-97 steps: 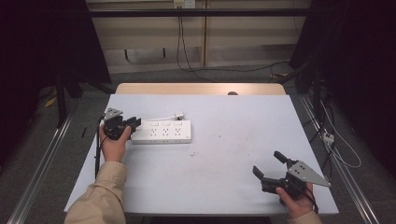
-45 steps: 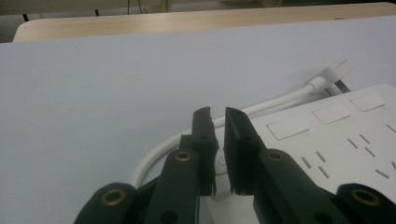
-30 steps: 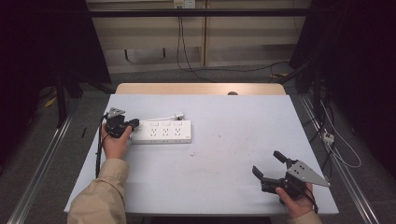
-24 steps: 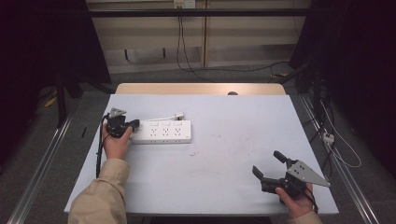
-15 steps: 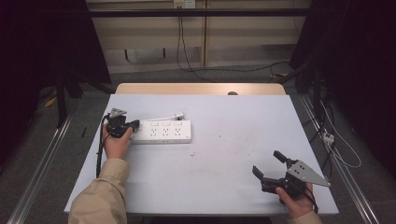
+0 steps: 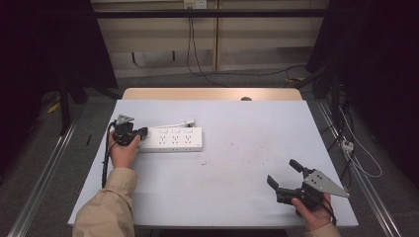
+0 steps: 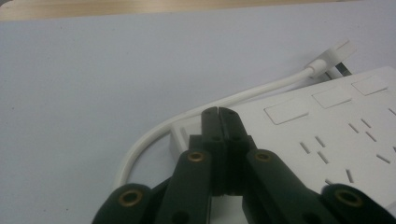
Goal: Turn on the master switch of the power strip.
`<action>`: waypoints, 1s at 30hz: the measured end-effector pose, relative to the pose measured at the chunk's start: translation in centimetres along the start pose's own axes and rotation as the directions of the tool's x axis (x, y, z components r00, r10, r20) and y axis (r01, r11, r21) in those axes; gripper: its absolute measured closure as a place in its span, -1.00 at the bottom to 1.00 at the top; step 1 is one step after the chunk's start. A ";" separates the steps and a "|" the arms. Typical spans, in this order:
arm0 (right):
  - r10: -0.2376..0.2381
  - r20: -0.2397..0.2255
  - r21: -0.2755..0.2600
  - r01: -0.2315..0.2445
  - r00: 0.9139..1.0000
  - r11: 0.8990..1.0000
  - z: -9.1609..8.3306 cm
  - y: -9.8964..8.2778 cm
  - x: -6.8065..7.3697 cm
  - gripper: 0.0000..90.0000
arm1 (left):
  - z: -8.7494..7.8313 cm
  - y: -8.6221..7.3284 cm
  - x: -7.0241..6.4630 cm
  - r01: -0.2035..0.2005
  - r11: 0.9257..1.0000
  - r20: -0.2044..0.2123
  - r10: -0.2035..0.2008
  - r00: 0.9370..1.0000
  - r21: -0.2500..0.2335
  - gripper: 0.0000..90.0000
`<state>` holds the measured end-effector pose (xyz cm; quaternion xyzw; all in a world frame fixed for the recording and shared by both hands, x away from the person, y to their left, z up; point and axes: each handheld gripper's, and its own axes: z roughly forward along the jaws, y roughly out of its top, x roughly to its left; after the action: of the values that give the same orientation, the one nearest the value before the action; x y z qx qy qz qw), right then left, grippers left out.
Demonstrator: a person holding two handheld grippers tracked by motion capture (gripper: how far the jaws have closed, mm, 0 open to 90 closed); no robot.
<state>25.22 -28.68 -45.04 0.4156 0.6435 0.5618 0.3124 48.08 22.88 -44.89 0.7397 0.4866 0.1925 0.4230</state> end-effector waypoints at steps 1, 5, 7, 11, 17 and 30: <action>0.000 -0.002 0.001 0.000 1.000 1.000 0.0 0.0 0.0 -0.93 | 0.0 0.0 0.0 0.001 1.000 0.000 -0.001 1.000 0.004 1.00; -0.001 0.000 -0.001 0.001 1.000 1.000 0.0 0.0 0.0 -0.93 | 0.1 -0.1 -0.1 -0.005 1.000 -0.002 0.005 1.000 0.008 1.00; -0.006 -0.002 0.001 0.006 1.000 1.000 0.0 0.0 0.0 -0.93 | 0.1 -0.1 -0.1 -0.002 1.000 -0.006 0.002 1.000 0.008 1.00; -0.006 0.000 -0.001 0.006 1.000 1.000 -0.1 0.0 0.0 -0.93 | 0.1 0.0 -0.1 -0.001 1.000 -0.004 0.001 1.000 0.011 1.00; -0.006 -0.002 0.000 0.006 1.000 1.000 -0.1 0.0 0.0 -0.93 | 0.1 -0.1 0.0 0.008 1.000 -0.006 -0.008 1.000 0.005 1.00; -0.007 -0.004 0.000 0.007 1.000 1.000 -0.1 0.0 0.0 -0.93 | 0.2 -0.1 0.0 0.002 1.000 -0.004 -0.002 1.000 0.004 1.00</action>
<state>25.11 -28.69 -44.97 0.4122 0.6456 0.5614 0.3132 48.13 22.77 -45.07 0.7397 0.4886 0.1924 0.4208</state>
